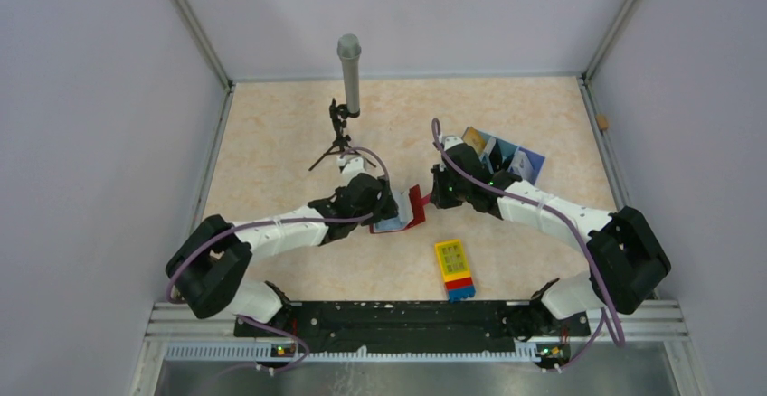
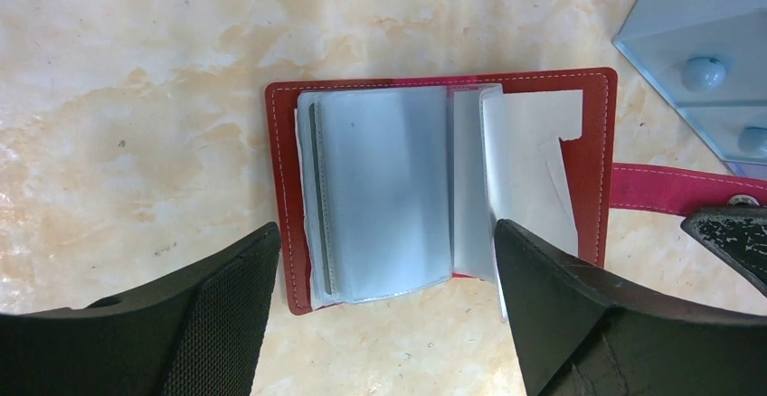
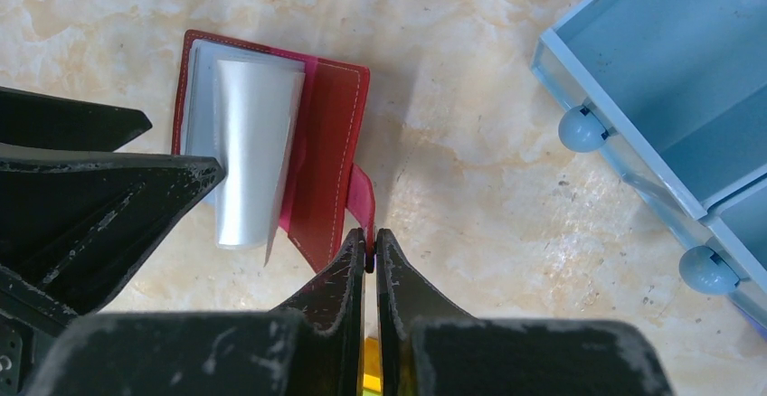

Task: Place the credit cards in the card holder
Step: Insert the credit card into the card holder.

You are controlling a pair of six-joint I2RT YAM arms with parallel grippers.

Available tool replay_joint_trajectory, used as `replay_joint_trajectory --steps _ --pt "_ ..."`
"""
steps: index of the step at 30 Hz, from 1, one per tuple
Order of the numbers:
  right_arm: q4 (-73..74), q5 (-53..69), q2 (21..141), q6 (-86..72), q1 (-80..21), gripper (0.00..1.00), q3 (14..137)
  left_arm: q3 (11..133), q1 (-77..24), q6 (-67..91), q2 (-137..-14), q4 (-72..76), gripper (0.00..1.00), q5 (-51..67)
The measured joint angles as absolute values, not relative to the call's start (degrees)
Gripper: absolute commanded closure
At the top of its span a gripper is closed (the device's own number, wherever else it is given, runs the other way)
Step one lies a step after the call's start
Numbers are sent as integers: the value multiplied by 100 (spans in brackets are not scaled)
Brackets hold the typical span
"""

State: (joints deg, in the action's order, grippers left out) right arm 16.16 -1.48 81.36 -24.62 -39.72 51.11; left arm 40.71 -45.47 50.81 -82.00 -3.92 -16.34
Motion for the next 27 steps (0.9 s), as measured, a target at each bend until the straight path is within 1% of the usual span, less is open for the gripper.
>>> replay_joint_trajectory --steps 5,8,10,17,27 --pt "1632 -150 8136 -2462 -3972 100 5111 3883 -4547 5061 -8128 -25 16 -1474" --pt "1634 -156 8136 -2462 -3972 100 5111 3879 -4547 5070 -8230 331 20 -1247" --pt "1636 -172 8136 -2462 -3972 100 5111 3879 -4547 5085 -8326 508 21 -1127" --pt "1636 -224 8136 -2462 -3972 100 5111 3879 -4547 5124 -8493 687 19 -991" --pt "1634 -231 8136 -2462 -3972 100 5111 3879 -4547 5129 -8458 510 17 -1251"
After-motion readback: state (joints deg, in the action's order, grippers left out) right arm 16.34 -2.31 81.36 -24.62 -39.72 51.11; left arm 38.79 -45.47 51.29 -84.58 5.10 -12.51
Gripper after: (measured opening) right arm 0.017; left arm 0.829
